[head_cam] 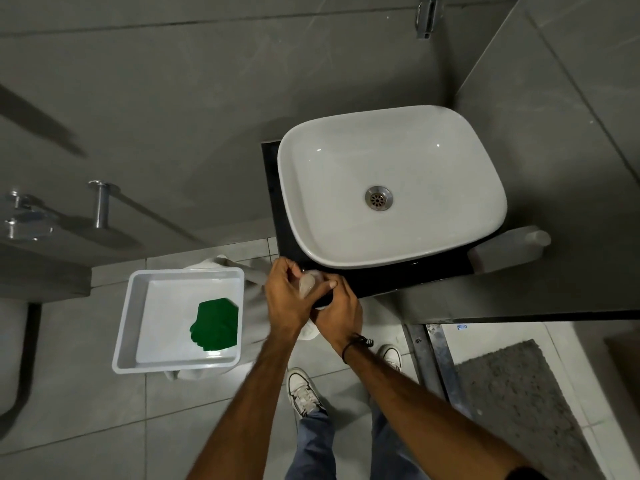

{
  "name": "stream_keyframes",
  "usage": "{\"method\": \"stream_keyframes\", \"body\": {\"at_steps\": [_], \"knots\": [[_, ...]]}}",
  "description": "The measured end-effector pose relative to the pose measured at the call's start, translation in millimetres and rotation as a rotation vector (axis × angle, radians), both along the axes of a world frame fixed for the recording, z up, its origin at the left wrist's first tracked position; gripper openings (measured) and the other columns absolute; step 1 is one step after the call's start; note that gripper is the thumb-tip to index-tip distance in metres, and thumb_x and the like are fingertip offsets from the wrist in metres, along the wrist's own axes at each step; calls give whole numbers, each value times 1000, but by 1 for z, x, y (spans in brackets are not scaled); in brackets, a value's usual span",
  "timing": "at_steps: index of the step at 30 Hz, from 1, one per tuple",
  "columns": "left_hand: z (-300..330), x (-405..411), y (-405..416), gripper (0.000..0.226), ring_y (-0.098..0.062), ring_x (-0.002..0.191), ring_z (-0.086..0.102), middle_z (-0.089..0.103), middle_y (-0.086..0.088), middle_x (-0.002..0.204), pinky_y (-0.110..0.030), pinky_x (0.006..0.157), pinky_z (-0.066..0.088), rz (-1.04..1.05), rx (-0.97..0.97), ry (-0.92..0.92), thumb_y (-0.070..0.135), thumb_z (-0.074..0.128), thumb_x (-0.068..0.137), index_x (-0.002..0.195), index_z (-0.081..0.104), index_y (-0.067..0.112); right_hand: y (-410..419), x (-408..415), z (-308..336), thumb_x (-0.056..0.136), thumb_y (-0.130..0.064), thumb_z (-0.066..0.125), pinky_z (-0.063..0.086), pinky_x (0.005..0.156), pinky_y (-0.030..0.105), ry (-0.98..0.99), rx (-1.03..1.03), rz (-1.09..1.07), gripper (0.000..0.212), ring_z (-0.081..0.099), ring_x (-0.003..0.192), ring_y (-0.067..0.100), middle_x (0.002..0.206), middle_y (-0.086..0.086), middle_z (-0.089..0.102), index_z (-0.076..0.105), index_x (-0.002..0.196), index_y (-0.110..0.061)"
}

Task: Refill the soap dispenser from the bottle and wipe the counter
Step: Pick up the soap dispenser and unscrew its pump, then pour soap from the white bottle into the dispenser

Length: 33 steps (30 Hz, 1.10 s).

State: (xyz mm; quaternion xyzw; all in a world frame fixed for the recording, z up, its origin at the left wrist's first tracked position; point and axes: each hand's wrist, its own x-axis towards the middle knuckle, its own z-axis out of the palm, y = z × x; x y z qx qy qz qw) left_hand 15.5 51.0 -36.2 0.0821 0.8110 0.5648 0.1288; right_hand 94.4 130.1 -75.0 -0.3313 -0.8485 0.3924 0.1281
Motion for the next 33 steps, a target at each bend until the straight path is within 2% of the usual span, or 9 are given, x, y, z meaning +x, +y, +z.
{"method": "stream_keyframes", "body": {"at_steps": [4, 7, 10, 12, 16, 20, 22, 27, 33], "knots": [[-5, -3, -21, 53, -2, 95, 59, 59, -1, 104, -19, 78, 52, -160, -22, 61, 18, 93, 66, 115, 72, 22, 2, 1, 0, 62, -52, 75, 50, 67, 23, -3, -16, 2, 57, 68, 94, 15, 109, -12, 67, 58, 113, -32], [2, -4, -22, 36, -2, 86, 59, 63, -3, 94, -26, 72, 55, -127, -54, 92, 6, 91, 66, 97, 77, 19, 1, 1, 1, 57, -67, 74, 49, 65, 24, -15, -28, 3, 66, 69, 92, 16, 108, -11, 67, 59, 109, -31], [20, -2, -11, 36, -10, 70, 59, 66, -2, 80, -20, 62, 51, 28, -1, 78, 19, 93, 63, 83, 64, 19, 1, 3, 2, 58, -74, 69, 46, 64, 26, -8, -17, 7, 74, 69, 94, 19, 110, -8, 67, 60, 113, -26], [32, -1, -6, 42, -12, 66, 57, 65, -4, 75, -25, 59, 52, 127, 67, 36, 31, 93, 63, 83, 59, 16, 2, 3, 4, 59, -75, 71, 45, 63, 25, -17, -6, 19, 77, 69, 94, 20, 110, -7, 67, 59, 115, -23], [61, 5, -11, 35, -15, 65, 56, 59, 1, 68, -28, 63, 55, 240, 258, -20, 37, 89, 72, 81, 61, 19, 9, 7, 12, 64, -63, 84, 56, 74, 34, -84, -67, 64, 75, 66, 107, 19, 119, -6, 66, 59, 123, -24], [88, 25, -9, 27, -12, 80, 63, 66, 9, 80, -30, 79, 59, 339, 424, -40, 21, 85, 78, 80, 60, 30, 41, 30, 20, 65, -53, 88, 57, 78, 37, -174, -96, 90, 71, 65, 108, 16, 120, -8, 66, 59, 126, -28], [92, 40, 2, 25, -9, 84, 67, 71, 9, 86, -23, 79, 59, 392, 460, -89, 19, 86, 77, 85, 64, 28, 68, 51, 23, 67, -49, 88, 57, 79, 37, -224, -132, 68, 68, 67, 103, 16, 117, -8, 68, 59, 125, -30], [64, 82, 61, 30, -14, 80, 66, 69, -3, 87, -27, 76, 59, 403, 381, -322, 10, 85, 78, 101, 65, 10, 157, 117, 25, 72, -37, 88, 58, 85, 37, -326, -261, -51, 54, 70, 96, 19, 104, -5, 70, 63, 119, -26], [-3, 91, 129, 31, -21, 88, 63, 66, -8, 92, -12, 69, 57, 418, 228, -415, -4, 82, 77, 100, 62, 2, 251, 175, 24, 69, -32, 91, 49, 84, 25, -297, -217, -282, 60, 66, 98, 18, 110, 1, 69, 62, 120, -18]]}}
